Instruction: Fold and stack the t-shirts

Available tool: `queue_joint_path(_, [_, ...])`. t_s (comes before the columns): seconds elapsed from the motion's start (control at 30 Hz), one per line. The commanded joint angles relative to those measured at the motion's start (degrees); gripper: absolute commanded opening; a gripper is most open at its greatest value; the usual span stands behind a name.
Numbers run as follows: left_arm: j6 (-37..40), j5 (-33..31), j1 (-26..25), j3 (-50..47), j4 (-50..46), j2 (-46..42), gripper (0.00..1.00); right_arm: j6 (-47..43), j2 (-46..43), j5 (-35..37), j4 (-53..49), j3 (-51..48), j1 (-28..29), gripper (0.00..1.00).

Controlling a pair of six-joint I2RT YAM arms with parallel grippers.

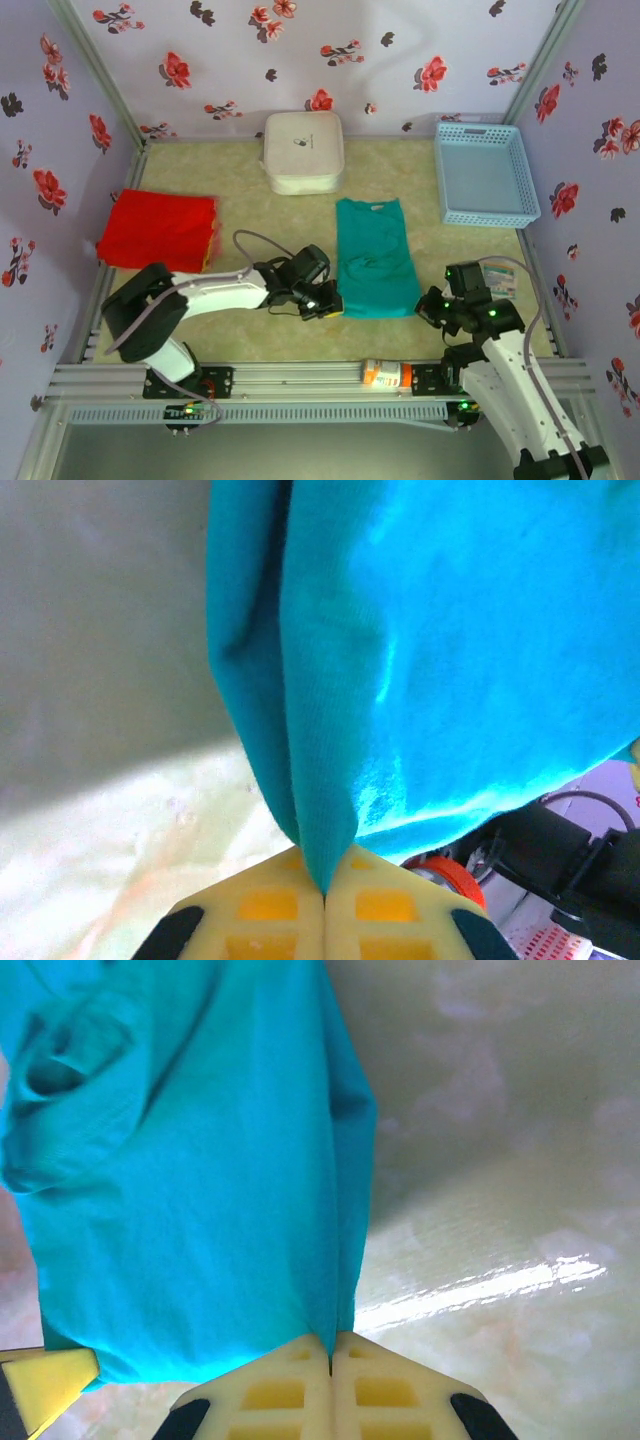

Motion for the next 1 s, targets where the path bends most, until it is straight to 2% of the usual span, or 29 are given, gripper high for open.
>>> queue_joint_path(0.0, [2.8,-3.7,-0.2,4.2,-10.1,-4.6,0.0,0.5,-0.5,0.9,-4.6,5.2,0.4,0.0])
queue_joint_path(0.2, [4.6,-4.5,0.1,10.0,-17.5,-7.0,0.0,0.5,2.7,0.5,-3.4,10.8,0.4,0.0])
queue_joint_path(0.4, [4.3,-7.3,0.2,12.6,-20.5,-10.7,0.0,0.8,3.3,1.8,-4.0,15.2,0.5,0.0])
queue_joint_path(0.6, [4.9,-7.5,1.0,15.2,-20.3,-10.6,0.0,0.5,6.2,2.2,-1.8,18.2,0.5,0.0])
queue_joint_path(0.97, [9.2,-5.7,8.3,19.2,-20.5,-7.9,0.0,-1.1,16.3,2.6,7.9,20.7,0.2,0.0])
